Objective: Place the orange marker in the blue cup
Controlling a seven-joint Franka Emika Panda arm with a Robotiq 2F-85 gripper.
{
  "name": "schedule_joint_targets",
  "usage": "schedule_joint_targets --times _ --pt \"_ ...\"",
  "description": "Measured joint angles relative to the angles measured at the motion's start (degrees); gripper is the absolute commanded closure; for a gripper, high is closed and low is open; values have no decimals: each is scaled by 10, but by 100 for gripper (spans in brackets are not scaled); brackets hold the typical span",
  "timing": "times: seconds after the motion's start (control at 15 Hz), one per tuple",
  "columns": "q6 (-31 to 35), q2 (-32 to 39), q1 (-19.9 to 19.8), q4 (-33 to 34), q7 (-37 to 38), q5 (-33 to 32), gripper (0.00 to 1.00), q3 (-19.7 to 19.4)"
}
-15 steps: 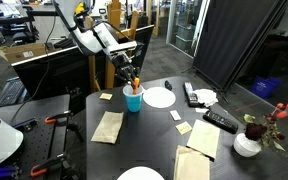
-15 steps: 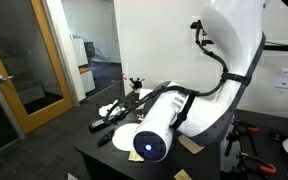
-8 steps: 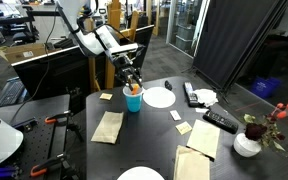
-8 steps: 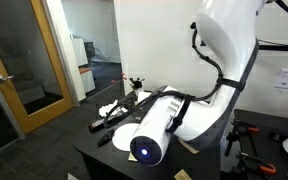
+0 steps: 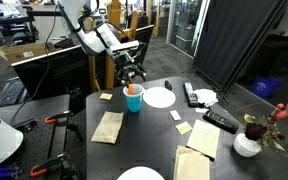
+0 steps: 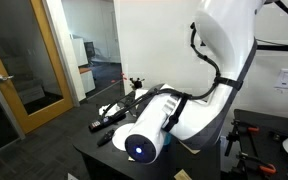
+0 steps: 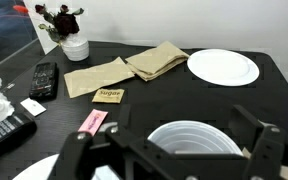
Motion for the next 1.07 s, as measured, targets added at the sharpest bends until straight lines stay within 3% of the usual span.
schedule_joint_targets --times 0.47,1.07 --pt "-40 -25 2 16 0 3 0 14" --pt "-96 -130 -1 16 -39 34 0 20"
